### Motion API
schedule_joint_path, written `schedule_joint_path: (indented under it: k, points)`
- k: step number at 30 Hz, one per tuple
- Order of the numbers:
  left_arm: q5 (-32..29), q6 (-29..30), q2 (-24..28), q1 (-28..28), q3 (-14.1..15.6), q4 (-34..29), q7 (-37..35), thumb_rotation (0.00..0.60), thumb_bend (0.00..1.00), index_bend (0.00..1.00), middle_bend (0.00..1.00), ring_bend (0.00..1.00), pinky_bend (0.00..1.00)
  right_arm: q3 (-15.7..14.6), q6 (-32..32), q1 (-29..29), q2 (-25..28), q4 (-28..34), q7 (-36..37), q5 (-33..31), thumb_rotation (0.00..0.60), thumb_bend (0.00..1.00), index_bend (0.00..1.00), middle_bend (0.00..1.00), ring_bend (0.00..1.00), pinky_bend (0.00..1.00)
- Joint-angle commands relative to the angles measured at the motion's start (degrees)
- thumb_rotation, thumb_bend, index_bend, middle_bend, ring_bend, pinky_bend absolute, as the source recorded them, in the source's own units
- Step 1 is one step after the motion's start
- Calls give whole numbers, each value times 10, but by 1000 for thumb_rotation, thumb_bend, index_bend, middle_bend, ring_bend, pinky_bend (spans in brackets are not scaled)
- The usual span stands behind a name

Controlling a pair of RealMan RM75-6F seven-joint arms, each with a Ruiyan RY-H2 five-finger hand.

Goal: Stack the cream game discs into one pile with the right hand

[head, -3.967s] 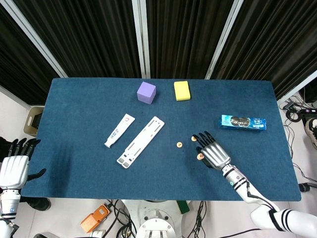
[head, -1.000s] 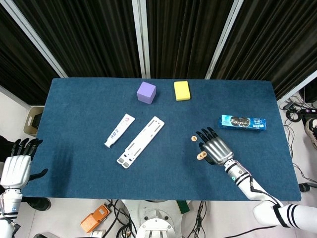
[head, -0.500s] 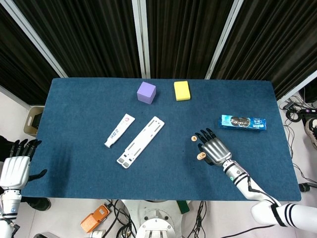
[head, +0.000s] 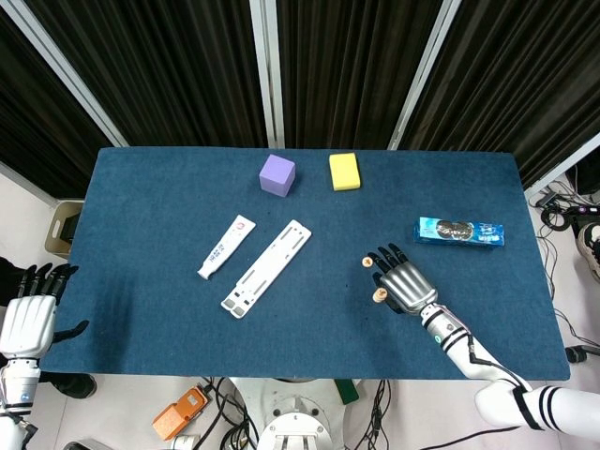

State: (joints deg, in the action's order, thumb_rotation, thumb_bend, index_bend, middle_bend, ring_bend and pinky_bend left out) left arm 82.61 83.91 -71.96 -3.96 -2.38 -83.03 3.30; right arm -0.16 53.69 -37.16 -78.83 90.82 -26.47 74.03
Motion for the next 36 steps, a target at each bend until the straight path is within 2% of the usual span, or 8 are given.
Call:
schedule_joint_path:
  k: [1, 6, 12, 16, 21, 27, 36]
  points:
    - [0, 0, 0, 0, 0, 1, 0, 600, 75, 154, 128, 70, 0, -1, 1, 1, 1, 0, -2, 1, 600, 495, 487, 133, 26, 84]
    - [1, -1, -2, 0, 0, 2, -2, 600, 75, 154, 128, 69, 0, -1, 3, 4, 5, 4, 3, 6, 600, 495, 481, 133, 26, 84]
    - [0, -2, -2, -2, -2, 4, -3, 600, 75, 154, 128, 69, 0, 31, 18, 2, 15, 4, 38, -1, 600, 495, 473, 133, 26, 84]
    - [1, -3, -2, -4, -3, 2, -1, 600, 75, 154, 128, 69, 0, 60, -9, -23, 2, -14, 11, -49, 600, 468, 454, 133, 26, 84]
    - [0, -6, -2, -5, -2, -1, 2, 600, 75, 154, 128, 69, 0, 76, -52, -62, -41, -60, -37, -110, 600, 437, 458, 133, 26, 84]
    - [-6, -8, 0, -2, 0, -2, 4, 600, 75, 154, 128, 69, 0, 73, -79, -93, -89, -119, -75, -155, 600, 437, 470, 133, 26, 84]
    - [-8, -11, 1, -2, 0, -2, 6, 600, 75, 154, 128, 70, 0, 64, -88, -108, -121, -160, -84, -172, 600, 438, 493, 133, 28, 84]
